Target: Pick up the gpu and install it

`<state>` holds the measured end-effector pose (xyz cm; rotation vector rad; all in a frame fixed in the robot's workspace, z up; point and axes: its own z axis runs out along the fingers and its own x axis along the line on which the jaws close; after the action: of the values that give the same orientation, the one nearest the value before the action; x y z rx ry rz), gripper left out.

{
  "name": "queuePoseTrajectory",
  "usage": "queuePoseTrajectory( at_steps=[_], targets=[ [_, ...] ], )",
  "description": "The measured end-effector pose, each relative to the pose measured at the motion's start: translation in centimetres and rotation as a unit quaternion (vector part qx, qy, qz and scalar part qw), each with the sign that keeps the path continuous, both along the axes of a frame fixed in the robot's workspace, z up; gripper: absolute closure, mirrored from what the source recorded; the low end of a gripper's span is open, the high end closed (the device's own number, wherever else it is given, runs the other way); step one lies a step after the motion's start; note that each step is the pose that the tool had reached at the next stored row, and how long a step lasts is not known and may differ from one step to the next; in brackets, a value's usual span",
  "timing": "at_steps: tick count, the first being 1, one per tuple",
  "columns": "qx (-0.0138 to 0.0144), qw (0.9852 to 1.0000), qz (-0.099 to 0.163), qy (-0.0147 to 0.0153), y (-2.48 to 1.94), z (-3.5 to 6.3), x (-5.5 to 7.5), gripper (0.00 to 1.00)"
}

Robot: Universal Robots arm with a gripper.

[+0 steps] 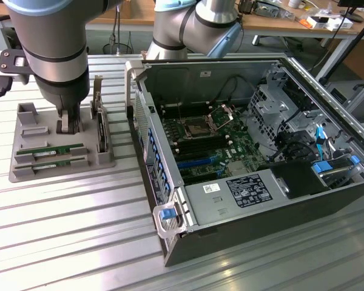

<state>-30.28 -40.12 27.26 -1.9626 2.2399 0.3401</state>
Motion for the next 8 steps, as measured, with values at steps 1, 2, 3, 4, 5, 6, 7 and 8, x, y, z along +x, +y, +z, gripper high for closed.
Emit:
queuePoseTrajectory(
  at_steps=[1, 2, 3, 4, 5, 6, 7, 8],
  targets=[
    [0.0002, 1.0, 0.0, 0.0, 0.0, -0.05, 0.0, 0.7],
    [0.0004, 1.0, 0.0, 0.0, 0.0, -0.1, 0.0, 0.7],
    [0.0006, 1.0, 0.0, 0.0, 0.0, -0.14, 0.0, 0.7],
    [0.0006, 1.0, 0.0, 0.0, 0.0, -0.16, 0.0, 0.7],
    [0.0007, 1.0, 0.0, 0.0, 0.0, -0.18, 0.0, 0.7],
    [0.0009, 1.0, 0.0, 0.0, 0.0, -0.22, 0.0, 0.7],
    [0.0011, 1.0, 0.0, 0.0, 0.0, -0.27, 0.0, 0.7],
    [0.0012, 1.0, 0.0, 0.0, 0.0, -0.3, 0.0, 0.7]
  ],
)
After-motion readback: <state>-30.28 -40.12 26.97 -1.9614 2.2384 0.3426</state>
